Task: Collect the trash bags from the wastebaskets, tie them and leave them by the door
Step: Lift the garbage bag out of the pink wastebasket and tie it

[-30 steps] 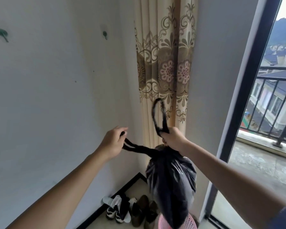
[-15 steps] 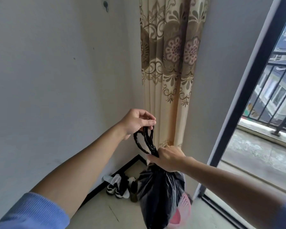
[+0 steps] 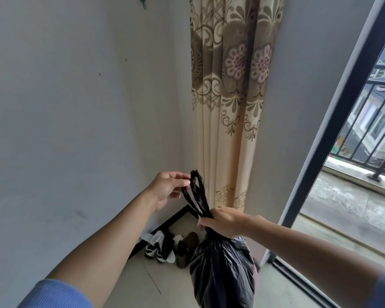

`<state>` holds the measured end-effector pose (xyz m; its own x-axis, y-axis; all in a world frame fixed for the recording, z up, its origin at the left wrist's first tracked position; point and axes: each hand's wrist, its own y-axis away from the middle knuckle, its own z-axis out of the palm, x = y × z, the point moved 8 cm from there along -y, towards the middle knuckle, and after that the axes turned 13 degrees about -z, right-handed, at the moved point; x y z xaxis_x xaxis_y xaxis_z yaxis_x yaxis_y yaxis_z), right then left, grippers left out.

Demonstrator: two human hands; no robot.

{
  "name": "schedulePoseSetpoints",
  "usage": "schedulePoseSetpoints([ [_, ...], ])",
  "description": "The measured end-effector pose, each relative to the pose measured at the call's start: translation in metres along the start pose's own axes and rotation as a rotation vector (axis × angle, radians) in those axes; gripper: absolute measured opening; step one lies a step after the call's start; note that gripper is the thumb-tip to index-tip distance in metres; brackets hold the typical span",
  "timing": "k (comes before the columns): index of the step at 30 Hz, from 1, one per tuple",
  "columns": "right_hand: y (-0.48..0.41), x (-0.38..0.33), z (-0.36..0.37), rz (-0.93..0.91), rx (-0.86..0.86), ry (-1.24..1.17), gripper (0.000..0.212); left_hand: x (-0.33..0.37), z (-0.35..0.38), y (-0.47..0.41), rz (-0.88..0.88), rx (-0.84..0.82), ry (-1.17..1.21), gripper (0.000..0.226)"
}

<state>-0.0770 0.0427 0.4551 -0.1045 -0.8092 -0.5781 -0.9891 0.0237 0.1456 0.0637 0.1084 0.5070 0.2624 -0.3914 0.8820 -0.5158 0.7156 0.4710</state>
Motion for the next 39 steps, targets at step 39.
schedulePoseSetpoints([
  [39, 0.004, -0.021, -0.191, -0.036, 0.788, -0.435, 0.018, 0.090, 0.012, 0.048, 0.382, 0.021, -0.350, 0.006],
])
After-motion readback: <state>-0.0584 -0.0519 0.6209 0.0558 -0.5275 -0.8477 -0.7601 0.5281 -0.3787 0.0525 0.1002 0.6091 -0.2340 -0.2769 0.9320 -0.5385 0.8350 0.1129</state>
